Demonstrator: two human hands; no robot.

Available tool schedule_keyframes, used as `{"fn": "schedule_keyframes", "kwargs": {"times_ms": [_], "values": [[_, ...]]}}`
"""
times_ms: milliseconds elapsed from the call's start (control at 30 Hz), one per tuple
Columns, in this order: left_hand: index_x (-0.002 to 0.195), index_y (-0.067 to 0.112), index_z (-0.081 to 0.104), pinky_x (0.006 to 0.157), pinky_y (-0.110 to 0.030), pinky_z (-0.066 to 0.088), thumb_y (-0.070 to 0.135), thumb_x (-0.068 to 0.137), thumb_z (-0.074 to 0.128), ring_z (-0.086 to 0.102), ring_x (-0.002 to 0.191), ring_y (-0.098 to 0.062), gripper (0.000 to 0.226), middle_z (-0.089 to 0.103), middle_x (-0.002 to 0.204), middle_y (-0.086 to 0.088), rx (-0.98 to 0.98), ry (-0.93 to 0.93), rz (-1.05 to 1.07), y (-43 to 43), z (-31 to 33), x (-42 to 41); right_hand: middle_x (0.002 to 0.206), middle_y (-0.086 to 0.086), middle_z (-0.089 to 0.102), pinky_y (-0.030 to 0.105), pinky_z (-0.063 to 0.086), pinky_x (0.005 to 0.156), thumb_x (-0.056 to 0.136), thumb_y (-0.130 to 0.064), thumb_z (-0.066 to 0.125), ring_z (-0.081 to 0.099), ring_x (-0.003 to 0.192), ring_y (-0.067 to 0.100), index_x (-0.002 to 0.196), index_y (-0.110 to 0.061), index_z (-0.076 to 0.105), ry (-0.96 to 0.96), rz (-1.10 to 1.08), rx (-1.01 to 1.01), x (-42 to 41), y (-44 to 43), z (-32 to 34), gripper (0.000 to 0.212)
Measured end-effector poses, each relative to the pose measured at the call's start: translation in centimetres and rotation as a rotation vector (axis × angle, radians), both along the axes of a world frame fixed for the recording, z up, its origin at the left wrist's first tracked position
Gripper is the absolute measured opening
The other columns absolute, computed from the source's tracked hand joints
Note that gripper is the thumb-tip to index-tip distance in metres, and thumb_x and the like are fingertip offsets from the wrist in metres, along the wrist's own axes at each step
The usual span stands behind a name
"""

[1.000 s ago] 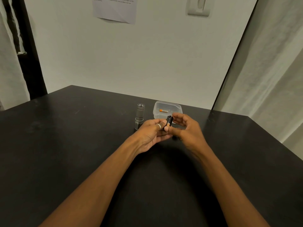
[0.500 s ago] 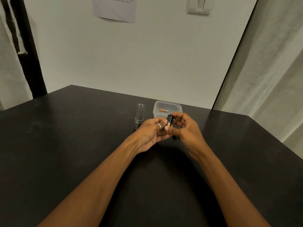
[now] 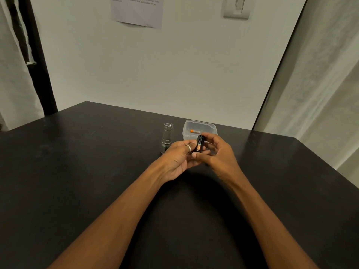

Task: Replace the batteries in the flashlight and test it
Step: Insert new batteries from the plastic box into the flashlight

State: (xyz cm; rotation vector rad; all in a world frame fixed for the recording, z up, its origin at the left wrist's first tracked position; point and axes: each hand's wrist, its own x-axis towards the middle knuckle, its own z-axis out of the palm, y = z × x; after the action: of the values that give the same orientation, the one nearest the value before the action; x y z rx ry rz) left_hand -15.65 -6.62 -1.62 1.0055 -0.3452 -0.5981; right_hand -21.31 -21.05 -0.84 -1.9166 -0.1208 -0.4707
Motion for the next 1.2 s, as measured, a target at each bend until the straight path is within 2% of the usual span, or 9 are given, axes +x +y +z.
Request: {"fn": "schedule_keyframes", "kwargs": {"times_ms": [67,233,433,567,733,833,967,1067,1200], "values": [[0.130,-0.001,0.060,0.082,-0.035,0.063,0.015,0.108,0.045,0.074,0.104,-0.024,0.031,0.068,0.127,-0.024,-0.015,0.009,-0.008,-0.1,0.0,-0.1,0.122,-0.012,0.065,0.010,0.050,0.085,0.079,-0.001,0.083,0.062,0.115,0.004,0.134,-0.026,0.058,-0.026,-0.044,-0.057,0.1,0.0,-0.1,0.065],[0.126,0.001,0.065,0.082,-0.036,0.062,0.019,0.104,0.055,0.073,0.098,-0.022,0.030,0.073,0.117,-0.020,0.039,-0.038,0.029,-0.6,-0.2,-0.2,0.123,-0.018,0.061,-0.001,0.046,0.079,0.081,-0.006,0.081,0.058,0.100,-0.021,0.144,-0.026,0.055,-0.056,-0.102,-0.181,0.0,0.1,-0.4,0.071],[0.121,0.006,0.068,0.079,-0.034,0.063,0.020,0.107,0.050,0.075,0.090,-0.019,0.027,0.077,0.103,-0.013,0.028,0.011,0.047,-0.4,-0.3,0.0,0.124,-0.018,0.058,-0.002,0.046,0.074,0.079,-0.009,0.085,0.056,0.104,-0.013,0.141,-0.026,0.051,-0.030,-0.090,-0.157,-0.1,0.1,-0.4,0.073],[0.123,0.007,0.067,0.076,-0.033,0.063,0.022,0.108,0.047,0.077,0.092,-0.020,0.029,0.078,0.104,-0.013,0.038,0.007,0.039,-0.4,-0.2,-0.2,0.124,-0.013,0.062,0.008,0.051,0.082,0.079,-0.009,0.084,0.058,0.109,-0.006,0.134,-0.025,0.056,-0.035,-0.097,-0.151,-0.3,0.1,-0.4,0.064],[0.123,0.007,0.068,0.081,-0.035,0.061,0.020,0.106,0.049,0.075,0.095,-0.020,0.029,0.076,0.103,-0.015,0.051,-0.007,0.038,-0.3,-0.3,0.0,0.130,-0.011,0.062,0.011,0.053,0.080,0.080,-0.007,0.082,0.059,0.114,-0.003,0.139,-0.025,0.057,-0.072,-0.118,-0.203,-0.2,0.0,-0.4,0.066],[0.124,0.005,0.066,0.079,-0.033,0.061,0.016,0.106,0.047,0.075,0.092,-0.019,0.029,0.076,0.098,-0.013,0.059,0.002,0.045,-0.3,-0.3,0.0,0.136,-0.004,0.061,0.016,0.053,0.084,0.080,-0.006,0.082,0.058,0.121,0.007,0.142,-0.024,0.056,-0.072,-0.119,-0.219,-0.2,0.0,-0.5,0.069],[0.121,0.003,0.067,0.075,-0.031,0.061,0.013,0.106,0.047,0.074,0.086,-0.016,0.027,0.076,0.093,-0.009,0.046,0.031,0.091,-0.3,-0.2,-0.1,0.137,-0.007,0.058,0.020,0.053,0.088,0.082,-0.012,0.083,0.056,0.121,0.006,0.146,-0.024,0.052,-0.024,-0.113,-0.218,-0.3,-0.1,0.1,0.072],[0.118,0.001,0.068,0.076,-0.032,0.062,0.011,0.105,0.050,0.074,0.085,-0.015,0.024,0.077,0.091,-0.009,0.040,0.074,0.135,-0.4,-0.1,-0.1,0.131,-0.007,0.062,0.015,0.054,0.077,0.088,-0.018,0.078,0.059,0.117,0.007,0.141,-0.020,0.058,-0.016,-0.174,-0.149,0.1,-0.9,1.2,0.057],[0.114,-0.001,0.064,0.076,-0.035,0.064,0.011,0.106,0.049,0.076,0.088,-0.018,0.022,0.074,0.100,-0.014,0.029,0.149,0.189,-0.6,-0.1,0.2,0.117,-0.001,0.073,0.030,0.055,0.097,0.095,-0.016,0.068,0.067,0.105,0.009,0.123,-0.014,0.071,-0.010,-0.346,-0.255,3.1,-1.9,3.2,0.028]]}}
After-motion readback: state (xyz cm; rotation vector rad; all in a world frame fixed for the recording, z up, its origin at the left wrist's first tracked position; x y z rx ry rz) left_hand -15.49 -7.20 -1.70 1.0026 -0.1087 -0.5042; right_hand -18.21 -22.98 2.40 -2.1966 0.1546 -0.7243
